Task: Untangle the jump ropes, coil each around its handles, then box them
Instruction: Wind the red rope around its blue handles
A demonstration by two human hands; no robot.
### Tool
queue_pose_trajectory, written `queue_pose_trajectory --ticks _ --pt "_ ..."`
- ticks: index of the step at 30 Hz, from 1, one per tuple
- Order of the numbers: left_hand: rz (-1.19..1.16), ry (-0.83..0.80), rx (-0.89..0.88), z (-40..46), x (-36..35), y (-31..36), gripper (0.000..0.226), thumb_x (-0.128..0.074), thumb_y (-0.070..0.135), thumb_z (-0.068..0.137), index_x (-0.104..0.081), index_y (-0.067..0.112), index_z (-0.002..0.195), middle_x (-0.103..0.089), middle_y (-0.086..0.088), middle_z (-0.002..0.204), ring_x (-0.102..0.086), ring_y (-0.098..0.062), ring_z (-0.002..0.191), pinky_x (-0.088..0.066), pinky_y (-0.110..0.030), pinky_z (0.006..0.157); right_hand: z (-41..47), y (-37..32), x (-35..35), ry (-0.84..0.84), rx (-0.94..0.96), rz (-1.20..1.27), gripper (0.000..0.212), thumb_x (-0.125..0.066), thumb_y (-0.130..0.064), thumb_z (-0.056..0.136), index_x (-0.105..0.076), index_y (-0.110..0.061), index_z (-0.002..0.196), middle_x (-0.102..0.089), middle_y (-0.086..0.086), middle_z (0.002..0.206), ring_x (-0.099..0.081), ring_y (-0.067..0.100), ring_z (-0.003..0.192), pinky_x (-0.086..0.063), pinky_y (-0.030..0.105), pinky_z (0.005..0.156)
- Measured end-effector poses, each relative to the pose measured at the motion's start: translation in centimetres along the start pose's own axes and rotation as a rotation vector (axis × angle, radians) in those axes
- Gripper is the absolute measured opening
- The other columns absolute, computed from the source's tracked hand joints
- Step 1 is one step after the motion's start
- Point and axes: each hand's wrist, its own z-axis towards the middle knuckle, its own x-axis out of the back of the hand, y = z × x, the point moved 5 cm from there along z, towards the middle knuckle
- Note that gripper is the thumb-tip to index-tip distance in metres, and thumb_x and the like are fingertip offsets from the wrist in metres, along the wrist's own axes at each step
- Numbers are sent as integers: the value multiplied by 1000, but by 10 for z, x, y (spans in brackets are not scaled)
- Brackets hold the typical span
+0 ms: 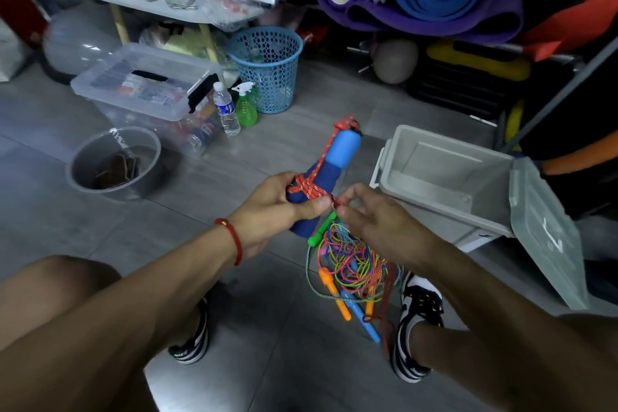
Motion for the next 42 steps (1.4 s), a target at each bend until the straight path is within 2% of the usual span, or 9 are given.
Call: queue_pose_trajectory --ticks 6,12,15,18,22,28,34,38,42 --pt "-61 43 74 2 6 2 21 -74 19 87 -66 7 102 -67 -6 81 -64 -21 71 -61 -49 75 1 -8 0 163 79 -290 23 -44 -28 105 -63 -20 93 -56 -2 83 -56 18 77 -44 31 68" --pt "241 248 81 13 20 -7 51 -84 53 56 -71 20 93 -74 -5 80 -72 -28 75 -62 -47 72 4 0 -13 33 -243 250 34 -46 -28 105 -70 -19 82 -58 -3 66 -53 12 55 -41 24 56" --pt "482 307 55 19 26 -7 43 -84 49 68 -65 22 95 -70 3 76 -66 -14 66 -55 -27 63 0 -6 -12 -29 -323 398 33 -45 -25 106 -69 -15 86 -49 -3 59 -39 8 46 -31 23 47" --pt "751 340 22 20 27 -1 36 -80 45 77 -61 26 100 -65 7 82 -61 -13 74 -43 -23 63 -5 -18 -2 6 -227 43 31 -46 -30 103 -71 -15 92 -57 -1 67 -52 13 59 -40 28 56" --pt "1044 277 -24 17 19 0 45 -76 49 74 -56 28 108 -66 -2 96 -66 -30 90 -54 -36 76 -14 -38 6 133 118 -729 20 -51 -36 98 -57 -23 112 -66 6 95 -63 31 92 -50 37 78" --pt "1245 17 -177 6 -7 7 53 -78 43 75 -52 27 118 -59 -4 106 -63 -34 100 -54 -42 82 -16 -44 25 241 371 -935 30 -41 -53 101 -62 -34 110 -70 -5 87 -67 24 83 -42 33 65" --pt "1341 -59 -413 -8 -29 3 55 -77 31 78 -50 22 125 -49 -4 110 -42 -27 110 -50 -45 89 -7 -35 23 199 326 -779 30 -55 -59 93 -69 -35 104 -72 -8 89 -65 19 90 -36 30 68" --pt "1170 -111 -334 -12 -21 1 72 -76 70 64 -57 28 120 -47 3 102 -37 -18 104 -45 -33 90 -7 -32 19 182 310 -603 30 -63 -61 86 -72 -34 93 -71 -8 78 -64 16 77 -48 33 70" --pt "1138 -110 -375 -13 -18 3 70 -75 72 64 -58 32 119 -52 7 102 -43 -16 99 -43 -31 87 -2 -28 35 112 286 -476 34 -64 -66 74 -74 -35 82 -64 -14 76 -61 5 75 -52 37 70"
